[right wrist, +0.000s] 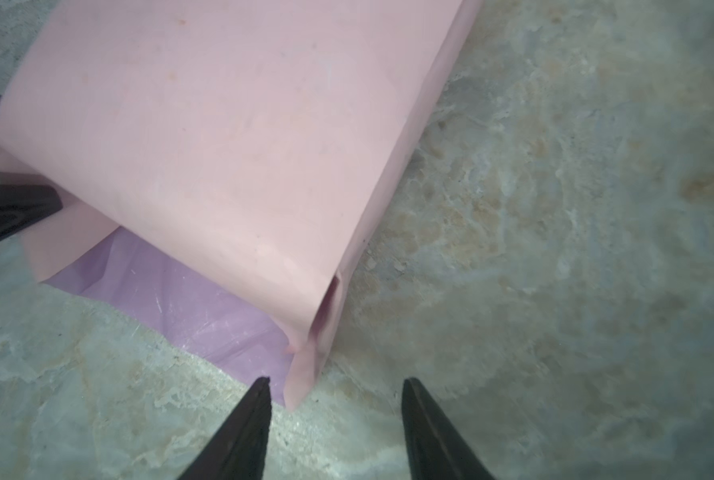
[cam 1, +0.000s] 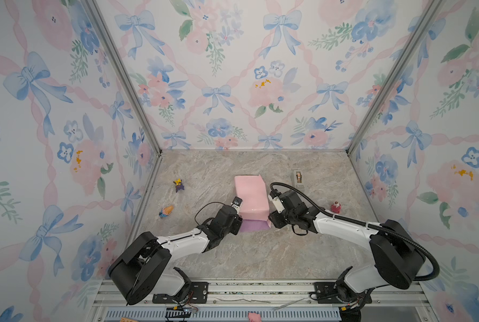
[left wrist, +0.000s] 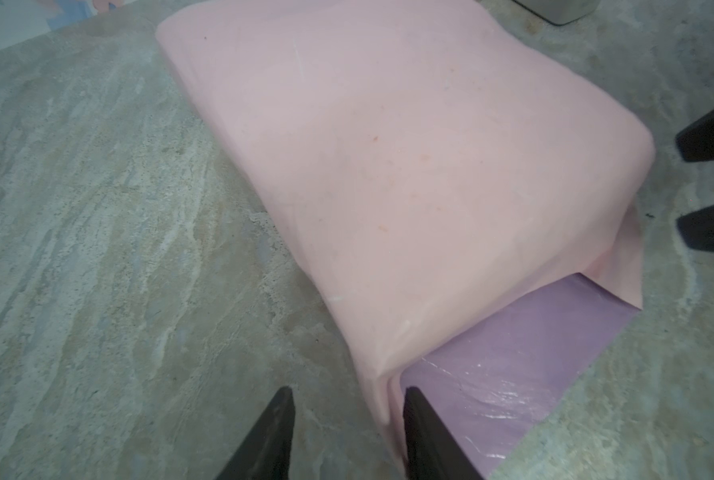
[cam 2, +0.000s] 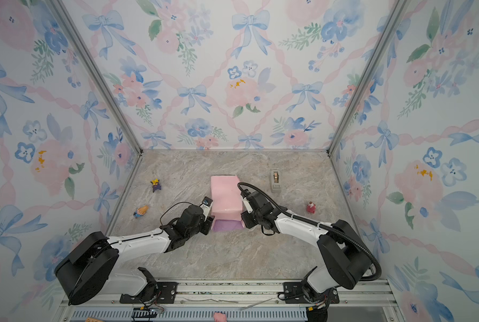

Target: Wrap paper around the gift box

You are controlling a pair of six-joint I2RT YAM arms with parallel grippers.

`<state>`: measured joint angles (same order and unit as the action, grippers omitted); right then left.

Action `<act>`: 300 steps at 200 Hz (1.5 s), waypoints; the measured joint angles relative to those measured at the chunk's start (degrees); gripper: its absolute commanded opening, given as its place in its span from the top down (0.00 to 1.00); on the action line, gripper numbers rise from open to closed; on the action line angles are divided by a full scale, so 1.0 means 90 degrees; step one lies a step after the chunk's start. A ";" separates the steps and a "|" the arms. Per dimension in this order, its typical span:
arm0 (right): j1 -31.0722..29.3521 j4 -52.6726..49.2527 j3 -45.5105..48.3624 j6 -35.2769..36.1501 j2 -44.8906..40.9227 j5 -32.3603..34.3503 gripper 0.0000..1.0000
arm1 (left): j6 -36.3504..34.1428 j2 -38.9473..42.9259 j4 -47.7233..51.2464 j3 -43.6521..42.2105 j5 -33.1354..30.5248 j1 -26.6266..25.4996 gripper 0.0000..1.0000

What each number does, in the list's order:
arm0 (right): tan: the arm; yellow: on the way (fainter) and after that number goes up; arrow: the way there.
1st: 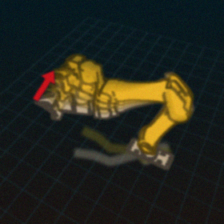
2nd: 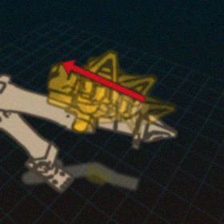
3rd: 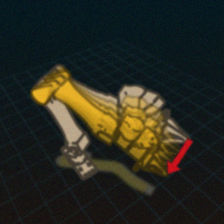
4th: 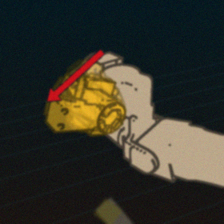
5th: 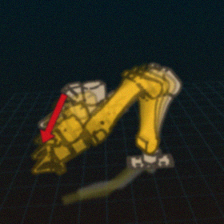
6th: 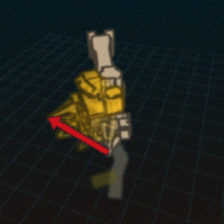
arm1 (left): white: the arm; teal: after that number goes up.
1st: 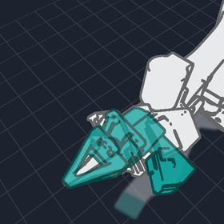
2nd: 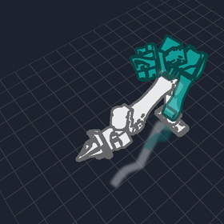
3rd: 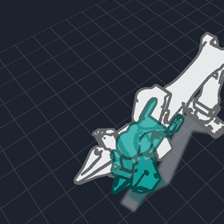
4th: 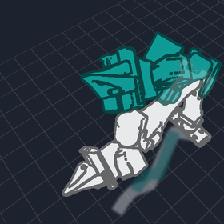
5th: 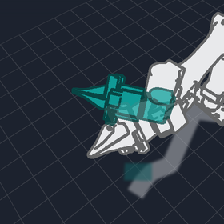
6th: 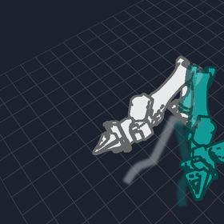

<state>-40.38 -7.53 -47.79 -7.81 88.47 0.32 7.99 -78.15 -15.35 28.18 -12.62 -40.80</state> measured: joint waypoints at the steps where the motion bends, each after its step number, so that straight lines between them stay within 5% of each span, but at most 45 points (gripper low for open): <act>1: -0.0005 0.0010 -0.0012 0.0005 0.0027 0.0002 0.46 | 0.0000 0.0000 0.0000 0.0000 0.0000 0.0000 0.55; 41: -0.0044 0.0418 -0.0265 0.0061 0.0636 0.0114 0.48 | 0.0000 -0.0005 -0.0007 0.0000 0.0027 0.0012 0.54; 95: -0.0044 0.0816 -0.0393 0.0034 0.1073 0.0211 0.65 | 0.0250 -0.0005 -0.0051 -0.0005 0.0070 0.0085 0.45; 162: -0.0044 0.1061 -0.0386 -0.0034 0.1090 0.0211 0.78 | 0.1022 -0.0012 -0.0272 -0.0238 0.0073 0.0095 0.45; 251: -0.0044 0.1319 -0.0121 -0.0299 0.1090 0.0240 0.86 | 0.1695 -0.0444 -0.0389 -0.0294 0.0012 0.0095 0.53; 300: -0.0073 0.1501 -0.0007 -0.0566 0.1090 0.0345 0.91 | 0.1994 -0.0614 -0.0546 -0.0284 -0.0029 0.0019 0.71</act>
<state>-41.04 5.98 -47.86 -12.91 98.28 3.42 25.93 -83.68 -20.27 25.63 -12.88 -40.62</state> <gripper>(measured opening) 0.101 0.306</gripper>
